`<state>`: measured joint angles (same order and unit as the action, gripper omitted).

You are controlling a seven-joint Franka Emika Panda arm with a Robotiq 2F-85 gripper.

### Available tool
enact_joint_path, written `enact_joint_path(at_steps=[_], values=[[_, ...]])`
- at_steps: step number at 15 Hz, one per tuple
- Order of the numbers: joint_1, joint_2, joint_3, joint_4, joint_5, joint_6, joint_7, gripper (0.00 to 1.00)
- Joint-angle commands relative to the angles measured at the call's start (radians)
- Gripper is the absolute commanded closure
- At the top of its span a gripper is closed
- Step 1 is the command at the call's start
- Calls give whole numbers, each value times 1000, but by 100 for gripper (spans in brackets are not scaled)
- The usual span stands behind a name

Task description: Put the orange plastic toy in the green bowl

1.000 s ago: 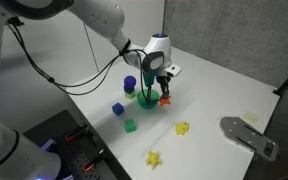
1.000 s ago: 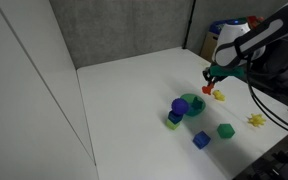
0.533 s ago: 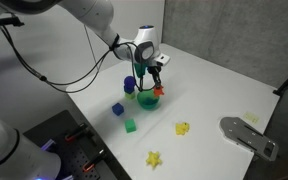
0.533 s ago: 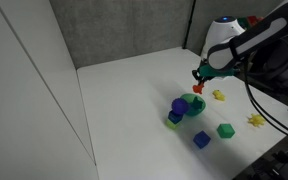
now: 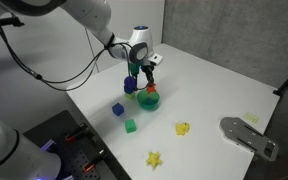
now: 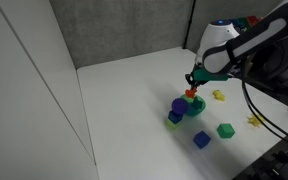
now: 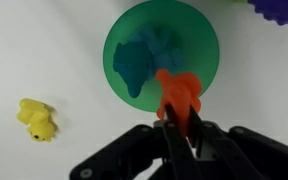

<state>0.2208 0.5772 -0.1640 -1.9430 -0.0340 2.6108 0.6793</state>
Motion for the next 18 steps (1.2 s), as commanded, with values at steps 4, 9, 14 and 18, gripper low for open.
enact_joint_path(at_steps=[4,9,14,18], values=[[-123,-59,100,-39,133,-32,-163,60],[-172,-176,110,-67,182,-164,-276,22],[-180,-316,85,-61,106,-426,-317,0],[-176,-453,84,-111,-20,-567,-337,0]])
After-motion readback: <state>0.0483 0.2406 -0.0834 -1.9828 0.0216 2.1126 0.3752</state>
